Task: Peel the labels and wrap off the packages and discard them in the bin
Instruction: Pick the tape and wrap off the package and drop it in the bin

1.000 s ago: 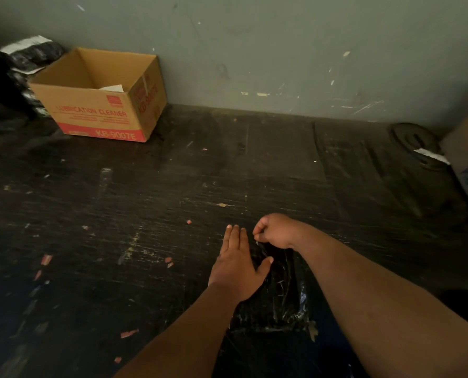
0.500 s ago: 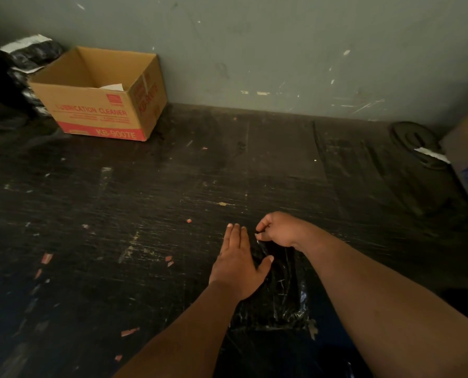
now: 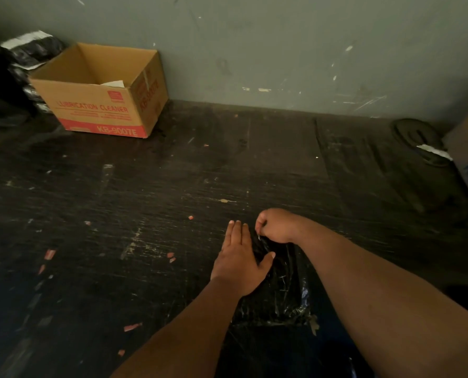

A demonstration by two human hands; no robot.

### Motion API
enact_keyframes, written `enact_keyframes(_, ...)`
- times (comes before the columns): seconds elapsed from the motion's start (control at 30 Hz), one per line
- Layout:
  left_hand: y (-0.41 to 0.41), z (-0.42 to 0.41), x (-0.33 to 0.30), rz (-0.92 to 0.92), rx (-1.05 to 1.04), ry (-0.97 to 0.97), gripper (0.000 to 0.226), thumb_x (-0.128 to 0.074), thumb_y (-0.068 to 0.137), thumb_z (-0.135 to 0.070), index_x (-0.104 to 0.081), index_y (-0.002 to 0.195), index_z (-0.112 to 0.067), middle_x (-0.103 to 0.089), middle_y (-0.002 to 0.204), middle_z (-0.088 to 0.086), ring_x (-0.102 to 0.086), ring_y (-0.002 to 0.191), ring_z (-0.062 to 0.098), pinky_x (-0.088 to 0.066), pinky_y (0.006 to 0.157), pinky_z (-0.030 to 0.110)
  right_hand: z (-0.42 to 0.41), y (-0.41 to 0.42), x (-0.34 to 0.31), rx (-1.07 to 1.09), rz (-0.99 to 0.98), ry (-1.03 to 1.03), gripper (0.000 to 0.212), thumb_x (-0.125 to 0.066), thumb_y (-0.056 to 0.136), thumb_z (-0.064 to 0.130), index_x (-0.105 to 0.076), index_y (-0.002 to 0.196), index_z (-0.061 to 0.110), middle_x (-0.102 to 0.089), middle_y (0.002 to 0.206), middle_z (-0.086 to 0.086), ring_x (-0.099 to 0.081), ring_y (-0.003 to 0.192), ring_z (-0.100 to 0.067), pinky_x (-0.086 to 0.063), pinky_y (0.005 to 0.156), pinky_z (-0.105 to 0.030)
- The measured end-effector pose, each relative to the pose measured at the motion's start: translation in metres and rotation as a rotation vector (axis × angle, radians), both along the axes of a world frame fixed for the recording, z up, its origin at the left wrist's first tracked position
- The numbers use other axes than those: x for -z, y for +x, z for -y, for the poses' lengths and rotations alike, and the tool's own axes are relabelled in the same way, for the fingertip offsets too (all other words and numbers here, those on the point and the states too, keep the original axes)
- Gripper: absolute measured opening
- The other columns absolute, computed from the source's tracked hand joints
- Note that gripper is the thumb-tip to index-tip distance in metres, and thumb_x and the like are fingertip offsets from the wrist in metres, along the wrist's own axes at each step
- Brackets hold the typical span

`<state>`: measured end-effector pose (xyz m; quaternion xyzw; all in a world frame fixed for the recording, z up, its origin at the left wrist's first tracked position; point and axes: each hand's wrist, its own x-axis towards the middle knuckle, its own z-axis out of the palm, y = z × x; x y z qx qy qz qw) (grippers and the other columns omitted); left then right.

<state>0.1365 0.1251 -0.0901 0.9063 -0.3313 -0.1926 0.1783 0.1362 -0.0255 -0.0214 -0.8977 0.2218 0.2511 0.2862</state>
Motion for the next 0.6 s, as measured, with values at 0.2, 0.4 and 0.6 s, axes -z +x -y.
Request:
enact_keyframes(0.2, -0.0001, 0.0007, 0.001, -0.009, -0.01, 0.013, 0.098, -0.034, 0.097, -0.071, 0.005, 0.162, -0.008, 0.012, 0.171, 0.006, 0.022, 0.154, 0.018, 0.0, 0.125, 0.037, 0.0018, -0.0014, 0.0004, 0.012, -0.005, 0.024, 0.02, -0.053, 0.097, 0.016, -0.07, 0.106, 0.019, -0.066, 0.108, 0.002, -0.059, 0.099, -0.014, -0.043, 0.081, -0.027)
enact_keyframes(0.4, 0.0012, 0.0018, 0.0027, -0.011, -0.009, 0.024, 0.099, -0.032, 0.097, -0.072, 0.005, 0.162, -0.008, 0.012, 0.171, 0.006, 0.022, 0.154, 0.018, -0.001, 0.124, 0.037, 0.0015, -0.0024, 0.0046, 0.041, 0.044, 0.019, 0.013, -0.057, 0.095, 0.018, -0.07, 0.096, 0.022, -0.067, 0.101, 0.004, -0.06, 0.095, -0.013, -0.044, 0.08, -0.027)
enact_keyframes(0.6, 0.0004, 0.0014, 0.0015, 0.004, 0.006, 0.029, 0.096, -0.031, 0.099, -0.07, 0.005, 0.162, -0.007, 0.012, 0.171, 0.007, 0.022, 0.155, 0.02, 0.001, 0.126, 0.037, -0.0029, -0.0012, 0.0032, 0.016, 0.028, -0.018, 0.019, -0.054, 0.096, 0.014, -0.072, 0.102, 0.016, -0.069, 0.103, -0.002, -0.062, 0.097, -0.018, -0.048, 0.083, -0.03)
